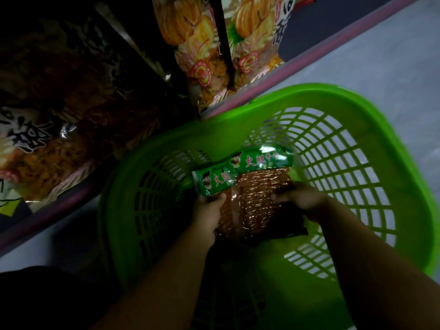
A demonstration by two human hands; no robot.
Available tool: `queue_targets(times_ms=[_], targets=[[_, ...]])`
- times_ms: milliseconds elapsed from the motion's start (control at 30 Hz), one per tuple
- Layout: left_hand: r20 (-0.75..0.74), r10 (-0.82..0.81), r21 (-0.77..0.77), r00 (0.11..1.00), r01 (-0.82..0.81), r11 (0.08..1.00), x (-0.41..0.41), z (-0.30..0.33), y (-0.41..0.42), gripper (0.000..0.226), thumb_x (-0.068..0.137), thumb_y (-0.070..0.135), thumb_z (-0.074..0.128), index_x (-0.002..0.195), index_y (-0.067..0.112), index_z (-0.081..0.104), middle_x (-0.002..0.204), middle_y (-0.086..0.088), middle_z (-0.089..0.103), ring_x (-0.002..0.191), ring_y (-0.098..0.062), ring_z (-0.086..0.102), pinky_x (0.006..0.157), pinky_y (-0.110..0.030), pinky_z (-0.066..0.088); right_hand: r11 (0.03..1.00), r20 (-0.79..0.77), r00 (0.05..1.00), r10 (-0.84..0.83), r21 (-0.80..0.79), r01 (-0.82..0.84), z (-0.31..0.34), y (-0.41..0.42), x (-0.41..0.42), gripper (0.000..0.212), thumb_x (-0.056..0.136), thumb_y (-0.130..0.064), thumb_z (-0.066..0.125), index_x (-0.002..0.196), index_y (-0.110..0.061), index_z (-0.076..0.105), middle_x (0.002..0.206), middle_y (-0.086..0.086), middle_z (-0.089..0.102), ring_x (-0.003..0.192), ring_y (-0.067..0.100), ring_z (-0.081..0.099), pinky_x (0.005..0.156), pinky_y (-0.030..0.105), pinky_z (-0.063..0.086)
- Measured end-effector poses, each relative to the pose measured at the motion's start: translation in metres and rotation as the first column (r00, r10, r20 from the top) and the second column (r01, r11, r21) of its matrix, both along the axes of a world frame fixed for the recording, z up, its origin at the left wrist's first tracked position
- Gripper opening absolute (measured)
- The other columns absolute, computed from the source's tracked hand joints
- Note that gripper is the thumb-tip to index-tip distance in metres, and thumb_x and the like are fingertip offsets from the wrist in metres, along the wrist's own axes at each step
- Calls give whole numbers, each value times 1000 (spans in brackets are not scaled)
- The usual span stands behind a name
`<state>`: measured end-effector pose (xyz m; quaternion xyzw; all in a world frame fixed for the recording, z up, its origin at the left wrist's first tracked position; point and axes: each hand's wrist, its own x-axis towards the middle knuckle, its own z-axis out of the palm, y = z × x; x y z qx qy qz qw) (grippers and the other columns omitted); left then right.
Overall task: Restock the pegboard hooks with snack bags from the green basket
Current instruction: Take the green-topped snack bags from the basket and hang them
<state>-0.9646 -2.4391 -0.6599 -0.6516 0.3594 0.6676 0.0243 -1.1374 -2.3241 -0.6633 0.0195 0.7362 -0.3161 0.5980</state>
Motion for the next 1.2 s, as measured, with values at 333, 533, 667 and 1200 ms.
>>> queue_targets(times_ms=[333, 533, 667, 1200], targets=[[-142, 131, -188, 981, -156, 970, 43, 224, -1, 10, 84, 28, 67, 75, 31, 63, 84, 6, 69, 86, -22, 66, 74, -40, 54, 914, -83, 926, -368, -217, 344, 228, 20, 45, 19, 82, 1, 63, 99, -8, 66, 82, 11, 73, 68, 23, 70, 64, 34, 59], [-234, 106, -384, 967, -192, 903, 72, 436, -21, 18, 83, 21, 69, 65, 26, 69, 71, 3, 71, 71, -19, 66, 70, -35, 53, 819, -22, 872, -489, -356, 450, 443, 20, 84, 14, 87, -7, 59, 88, -18, 67, 82, 8, 74, 68, 21, 70, 56, 30, 56], [-341, 63, -504, 938, -239, 830, 96, 588, -44, 18, 85, 23, 67, 69, 31, 71, 70, 9, 73, 65, -6, 68, 58, -23, 53, 762, 56, 868, -494, -454, 463, 584, -4, 103, 15, 86, -6, 57, 89, -17, 66, 80, 6, 73, 64, 18, 68, 53, 27, 55], [-724, 102, -634, 682, -716, 292, 215, 932, -168, 27, 71, 39, 76, 70, 14, 65, 75, -10, 67, 76, -29, 65, 78, -64, 52, 352, -113, 945, -305, -936, 1, 918, -193, 189, 18, 76, -31, 70, 67, -16, 68, 70, 6, 69, 66, 20, 63, 67, 32, 49]])
